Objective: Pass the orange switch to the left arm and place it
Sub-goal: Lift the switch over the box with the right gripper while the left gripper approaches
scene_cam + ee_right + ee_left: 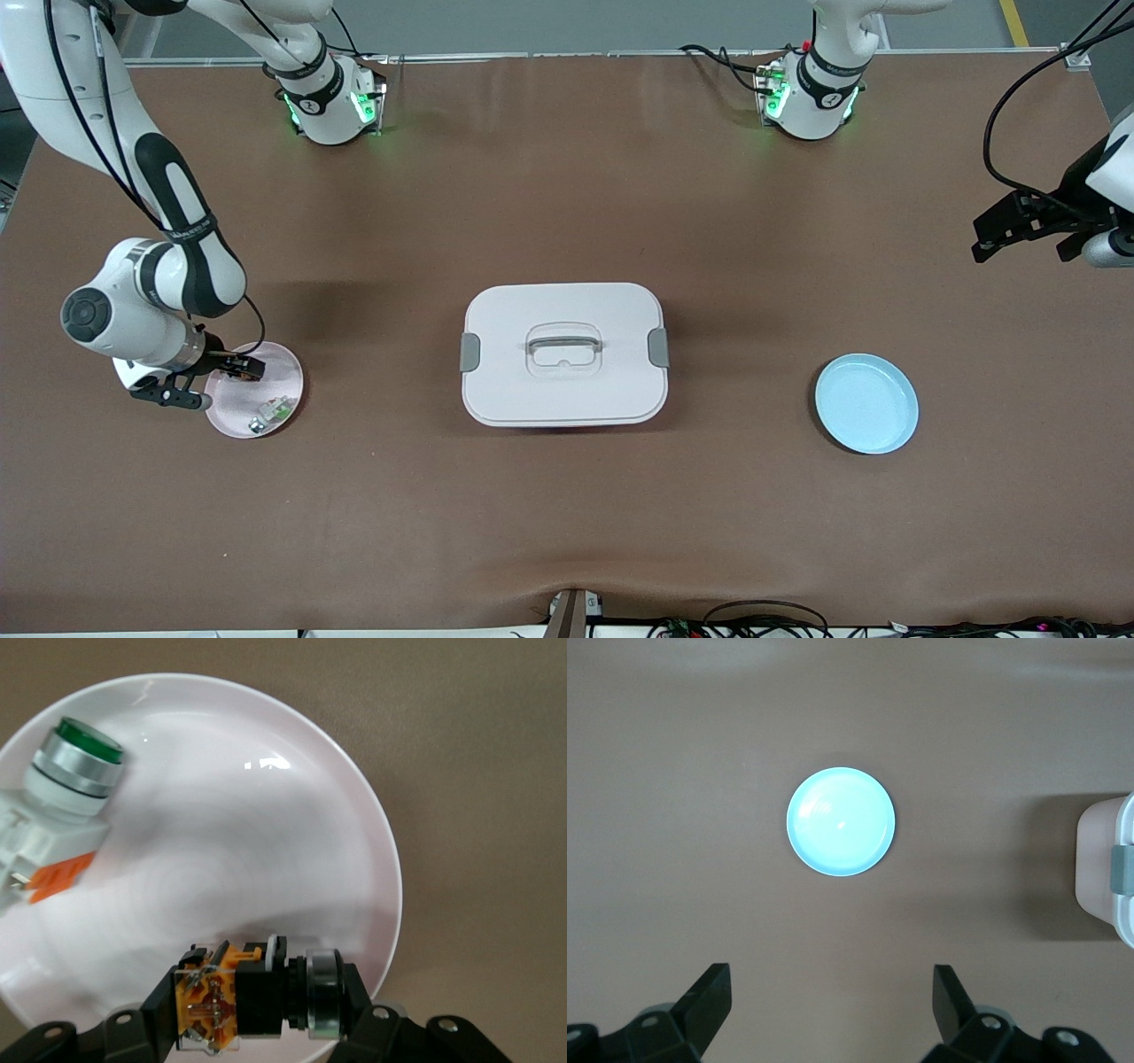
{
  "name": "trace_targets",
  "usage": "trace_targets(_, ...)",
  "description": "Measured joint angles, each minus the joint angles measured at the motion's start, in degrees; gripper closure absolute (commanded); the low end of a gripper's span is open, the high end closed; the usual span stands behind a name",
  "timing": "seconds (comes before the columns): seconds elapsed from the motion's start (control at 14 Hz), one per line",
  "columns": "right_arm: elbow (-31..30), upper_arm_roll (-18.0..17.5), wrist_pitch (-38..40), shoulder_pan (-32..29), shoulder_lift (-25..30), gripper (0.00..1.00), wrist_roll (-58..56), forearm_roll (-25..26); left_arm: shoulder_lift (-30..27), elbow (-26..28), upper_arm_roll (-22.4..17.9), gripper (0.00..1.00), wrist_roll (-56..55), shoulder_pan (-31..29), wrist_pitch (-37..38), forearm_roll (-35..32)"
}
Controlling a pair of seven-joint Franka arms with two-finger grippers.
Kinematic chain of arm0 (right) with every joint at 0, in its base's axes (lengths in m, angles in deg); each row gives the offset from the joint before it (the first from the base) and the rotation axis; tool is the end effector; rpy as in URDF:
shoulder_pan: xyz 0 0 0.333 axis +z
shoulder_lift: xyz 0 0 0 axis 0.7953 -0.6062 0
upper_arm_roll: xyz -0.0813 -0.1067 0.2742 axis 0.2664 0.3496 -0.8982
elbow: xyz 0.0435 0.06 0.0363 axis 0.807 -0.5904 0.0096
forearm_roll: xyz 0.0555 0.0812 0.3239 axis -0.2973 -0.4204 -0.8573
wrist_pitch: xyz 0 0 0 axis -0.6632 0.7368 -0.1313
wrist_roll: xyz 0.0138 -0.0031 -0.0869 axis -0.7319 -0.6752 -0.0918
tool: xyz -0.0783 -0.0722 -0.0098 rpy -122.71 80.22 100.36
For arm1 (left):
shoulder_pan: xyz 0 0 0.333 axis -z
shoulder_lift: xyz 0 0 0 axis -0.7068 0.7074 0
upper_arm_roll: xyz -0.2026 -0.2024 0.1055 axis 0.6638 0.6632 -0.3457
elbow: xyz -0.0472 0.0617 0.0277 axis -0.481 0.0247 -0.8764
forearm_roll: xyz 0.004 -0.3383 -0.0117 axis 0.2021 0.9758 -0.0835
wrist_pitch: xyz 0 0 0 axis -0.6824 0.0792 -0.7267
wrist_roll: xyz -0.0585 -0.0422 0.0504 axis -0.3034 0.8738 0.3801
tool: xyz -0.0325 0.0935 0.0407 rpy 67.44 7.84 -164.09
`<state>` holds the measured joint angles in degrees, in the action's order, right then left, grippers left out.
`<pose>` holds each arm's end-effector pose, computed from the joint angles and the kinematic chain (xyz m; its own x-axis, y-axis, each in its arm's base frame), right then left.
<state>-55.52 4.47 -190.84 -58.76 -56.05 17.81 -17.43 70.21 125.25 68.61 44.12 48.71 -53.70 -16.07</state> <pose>0.5580 -0.0893 0.2303 0.9657 -0.2361 -0.1081 -0.2383 -0.9712 -0.0079 0.5082 -0.0270 0.6213 0.9968 -0.0140 0.0790 -0.0125 -0.9997 -0.0195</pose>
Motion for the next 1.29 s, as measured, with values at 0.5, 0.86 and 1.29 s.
trace_targets(0.5, 14.2, -0.6, 30.0, 0.2, 3.5, 1.00, 14.0, -10.0, 0.0, 0.0, 0.0, 0.00, 0.0, 0.0, 0.0, 0.0)
trace_targets(0.86, 17.1, -1.4, 38.0, 4.0, 6.4, 1.00, 32.7, -17.9, 0.0, -0.2, -0.3, 0.00, 0.0, 0.0, 0.0, 4.1)
trace_targets(1.29, 22.0, -1.7, 40.3, 11.1, 7.4, 1.00, 53.5, -24.3, 0.0, -0.6, -0.7, 0.00, 0.1, -5.3, 2.4, 22.3)
